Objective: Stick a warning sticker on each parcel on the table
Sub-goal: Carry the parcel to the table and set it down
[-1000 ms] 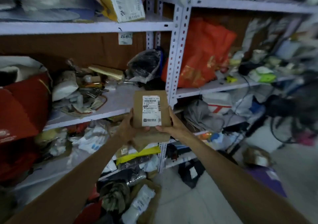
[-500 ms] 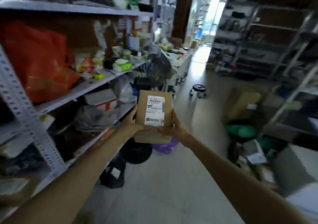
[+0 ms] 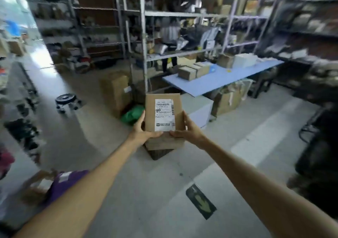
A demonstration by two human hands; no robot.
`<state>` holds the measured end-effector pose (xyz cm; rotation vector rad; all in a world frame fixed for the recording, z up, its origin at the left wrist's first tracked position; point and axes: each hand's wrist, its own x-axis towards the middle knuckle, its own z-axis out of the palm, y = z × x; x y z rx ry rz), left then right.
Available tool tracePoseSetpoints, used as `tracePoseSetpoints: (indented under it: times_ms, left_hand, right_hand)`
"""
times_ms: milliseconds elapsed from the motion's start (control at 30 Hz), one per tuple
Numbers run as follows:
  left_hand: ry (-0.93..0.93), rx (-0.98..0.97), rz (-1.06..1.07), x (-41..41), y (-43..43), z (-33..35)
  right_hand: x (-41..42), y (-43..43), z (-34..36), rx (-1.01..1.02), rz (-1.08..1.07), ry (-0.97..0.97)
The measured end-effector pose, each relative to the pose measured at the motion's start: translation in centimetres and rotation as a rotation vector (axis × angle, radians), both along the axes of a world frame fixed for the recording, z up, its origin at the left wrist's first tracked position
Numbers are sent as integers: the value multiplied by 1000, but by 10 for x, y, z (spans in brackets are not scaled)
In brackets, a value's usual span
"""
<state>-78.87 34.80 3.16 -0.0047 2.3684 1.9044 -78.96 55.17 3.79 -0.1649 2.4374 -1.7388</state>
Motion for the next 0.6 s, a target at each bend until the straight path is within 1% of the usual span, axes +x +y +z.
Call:
tracePoseSetpoints:
  times_ms: [67, 100, 167, 233, 333, 433, 500, 600]
  left_hand:
    - [-19, 21, -123, -8, 29, 2]
    - [-41, 51, -195, -10, 42, 2]
    - [-85, 48, -326, -12, 67, 0]
    - [-71, 33, -402, -10, 92, -1]
    - [-42, 34, -551, 1, 128, 1]
    - [-76, 41, -637, 4, 154, -5]
    - [-84, 11, -696, 1, 170, -9]
    - [-76, -22, -757, -6, 193, -14]
  right_hand:
    - [11, 27, -1, 4, -128, -5]
    - [19, 39, -2, -16, -180, -12]
    - [39, 62, -5, -75, -265, -35]
    - [63, 81, -3, -83, -358, -29]
    - [91, 106, -7, -36, -463, -27]
    - [113, 123, -8, -6, -574, -49]
    - [122, 133, -13, 7, -641, -54]
    - [130, 148, -22, -32, -695, -44]
